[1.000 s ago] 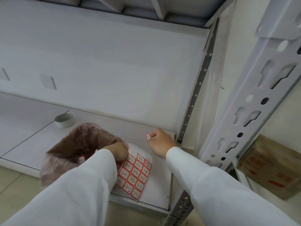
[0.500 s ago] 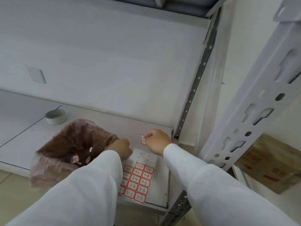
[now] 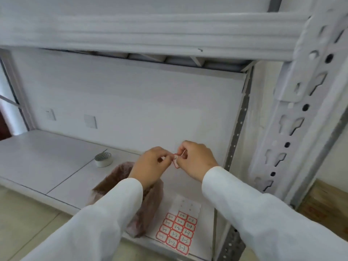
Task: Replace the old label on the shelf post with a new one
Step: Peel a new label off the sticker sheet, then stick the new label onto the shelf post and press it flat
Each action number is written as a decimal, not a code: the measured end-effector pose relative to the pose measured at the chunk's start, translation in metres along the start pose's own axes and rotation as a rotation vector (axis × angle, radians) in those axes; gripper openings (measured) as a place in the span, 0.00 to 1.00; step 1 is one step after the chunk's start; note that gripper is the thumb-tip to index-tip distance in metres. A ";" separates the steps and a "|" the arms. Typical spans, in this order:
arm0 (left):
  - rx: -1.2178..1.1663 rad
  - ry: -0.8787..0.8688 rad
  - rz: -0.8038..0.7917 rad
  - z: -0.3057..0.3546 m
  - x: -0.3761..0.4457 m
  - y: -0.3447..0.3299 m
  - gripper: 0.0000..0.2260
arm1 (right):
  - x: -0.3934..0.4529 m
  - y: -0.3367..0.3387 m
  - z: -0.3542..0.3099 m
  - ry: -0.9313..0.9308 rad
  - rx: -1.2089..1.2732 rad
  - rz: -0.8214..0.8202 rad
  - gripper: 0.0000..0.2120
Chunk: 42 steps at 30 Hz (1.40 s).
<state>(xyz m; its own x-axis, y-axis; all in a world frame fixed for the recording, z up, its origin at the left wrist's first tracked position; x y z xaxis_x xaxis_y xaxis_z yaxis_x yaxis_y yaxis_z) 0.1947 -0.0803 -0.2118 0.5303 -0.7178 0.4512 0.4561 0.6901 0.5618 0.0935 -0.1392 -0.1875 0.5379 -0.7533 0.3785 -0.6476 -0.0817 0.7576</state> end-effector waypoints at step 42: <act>-0.299 -0.328 0.049 0.329 0.025 0.097 0.17 | -0.036 0.380 -0.071 0.125 0.047 0.528 0.02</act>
<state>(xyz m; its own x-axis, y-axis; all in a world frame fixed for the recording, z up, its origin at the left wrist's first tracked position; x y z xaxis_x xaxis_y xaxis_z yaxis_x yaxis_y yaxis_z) 0.0169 -0.0618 0.0819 0.3238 -0.6419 0.6950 0.6487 0.6854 0.3307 -0.1337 -0.0963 0.1244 0.1914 -0.6166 0.7637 -0.8688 0.2556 0.4240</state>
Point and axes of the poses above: each hand's wrist, its own x-axis towards the middle knuckle, its own y-axis out of the back of the hand, z = x × y, the point moved 10 cm from there along x, towards the middle knuckle, and after that the axes turned 11 degrees about z, right-handed, at the moved point
